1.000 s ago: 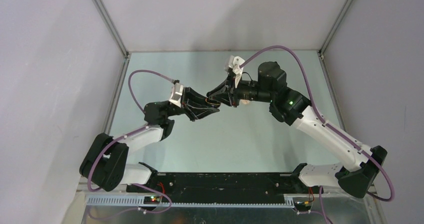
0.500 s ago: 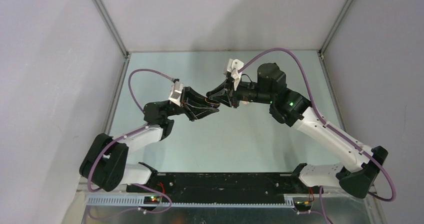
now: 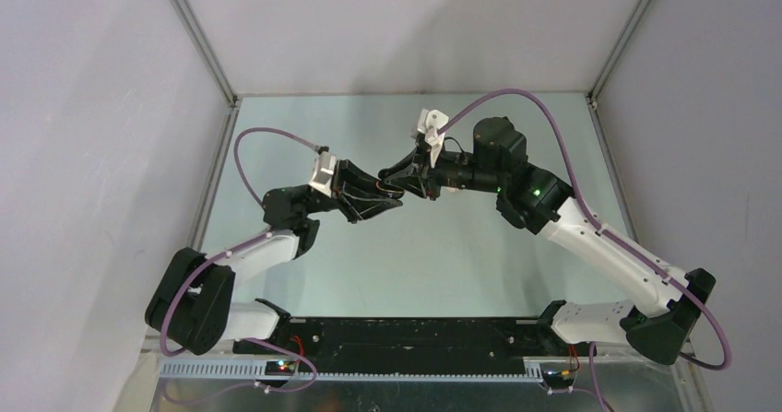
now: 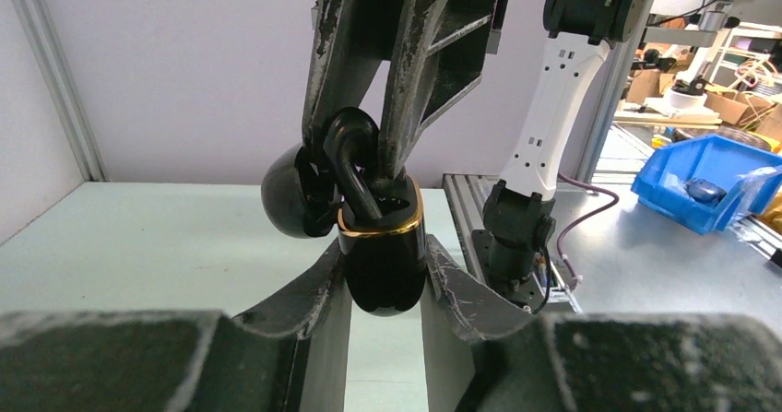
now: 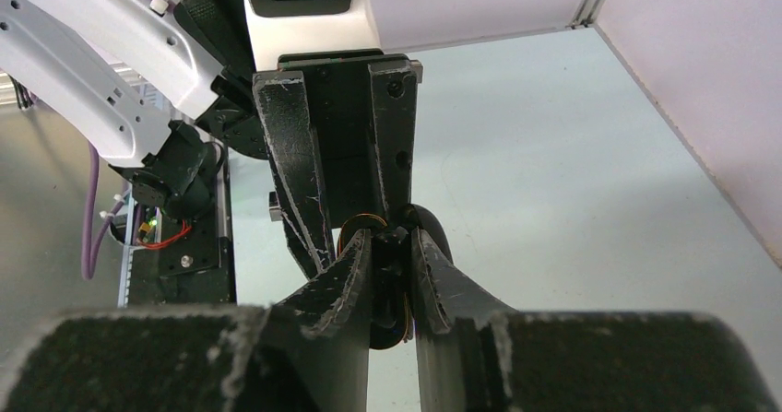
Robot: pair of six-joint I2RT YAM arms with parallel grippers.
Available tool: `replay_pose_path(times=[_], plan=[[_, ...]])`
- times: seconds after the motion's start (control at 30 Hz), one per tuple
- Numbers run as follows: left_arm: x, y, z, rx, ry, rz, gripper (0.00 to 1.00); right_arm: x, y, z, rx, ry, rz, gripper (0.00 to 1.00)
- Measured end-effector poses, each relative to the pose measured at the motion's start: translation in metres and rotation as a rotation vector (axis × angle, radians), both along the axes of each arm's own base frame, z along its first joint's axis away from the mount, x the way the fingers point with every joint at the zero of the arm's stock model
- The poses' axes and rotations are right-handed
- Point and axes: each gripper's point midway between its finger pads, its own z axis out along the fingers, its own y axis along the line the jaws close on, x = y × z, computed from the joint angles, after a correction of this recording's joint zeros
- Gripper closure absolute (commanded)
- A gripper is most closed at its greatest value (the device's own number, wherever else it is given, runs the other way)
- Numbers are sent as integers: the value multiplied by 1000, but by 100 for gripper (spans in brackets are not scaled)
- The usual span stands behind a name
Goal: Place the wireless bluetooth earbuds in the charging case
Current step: Insert the left earbud into the left side groove of the charging case.
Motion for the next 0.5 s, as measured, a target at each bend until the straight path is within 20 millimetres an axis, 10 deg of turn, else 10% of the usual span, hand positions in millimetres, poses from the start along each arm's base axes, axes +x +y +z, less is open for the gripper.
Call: replay_pose_path(times=[0.5], plan=[[12, 7, -14, 37, -65, 81, 68, 5, 10, -11, -44, 46, -40, 78]])
